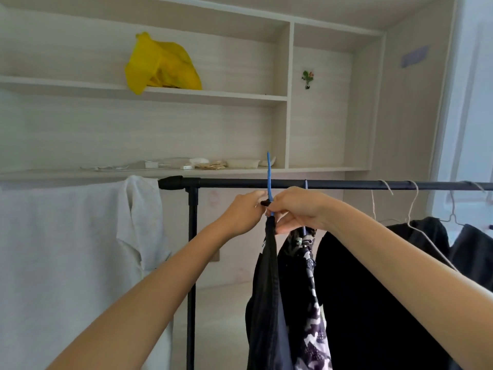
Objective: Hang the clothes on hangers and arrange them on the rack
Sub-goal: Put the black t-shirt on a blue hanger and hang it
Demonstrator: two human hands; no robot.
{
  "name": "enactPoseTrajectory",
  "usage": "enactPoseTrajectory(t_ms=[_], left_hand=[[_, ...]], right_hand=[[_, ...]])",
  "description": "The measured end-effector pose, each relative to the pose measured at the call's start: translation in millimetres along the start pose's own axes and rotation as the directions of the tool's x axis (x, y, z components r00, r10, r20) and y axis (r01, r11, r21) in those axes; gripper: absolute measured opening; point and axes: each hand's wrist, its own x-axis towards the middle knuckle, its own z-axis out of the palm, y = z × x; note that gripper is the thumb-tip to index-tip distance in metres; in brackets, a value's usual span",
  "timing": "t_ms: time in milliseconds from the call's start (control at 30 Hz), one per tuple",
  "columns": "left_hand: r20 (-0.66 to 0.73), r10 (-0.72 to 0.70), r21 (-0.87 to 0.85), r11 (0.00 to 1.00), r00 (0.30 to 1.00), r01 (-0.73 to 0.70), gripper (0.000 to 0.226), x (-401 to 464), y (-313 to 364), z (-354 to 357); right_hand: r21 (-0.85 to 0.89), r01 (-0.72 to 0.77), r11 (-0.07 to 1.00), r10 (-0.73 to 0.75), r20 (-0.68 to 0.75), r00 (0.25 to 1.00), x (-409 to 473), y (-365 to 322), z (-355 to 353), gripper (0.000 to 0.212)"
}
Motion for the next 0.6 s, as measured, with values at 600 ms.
enactPoseTrajectory(t_ms=[600], left_hand=[[-0.260, 0.217, 0.330, 0.936, 0.941, -0.125, 0.026, 33, -33, -35]], right_hand=[[-0.661, -0.138, 0.737, -0.159, -0.368, 0.916, 45, -35, 32, 0.025]])
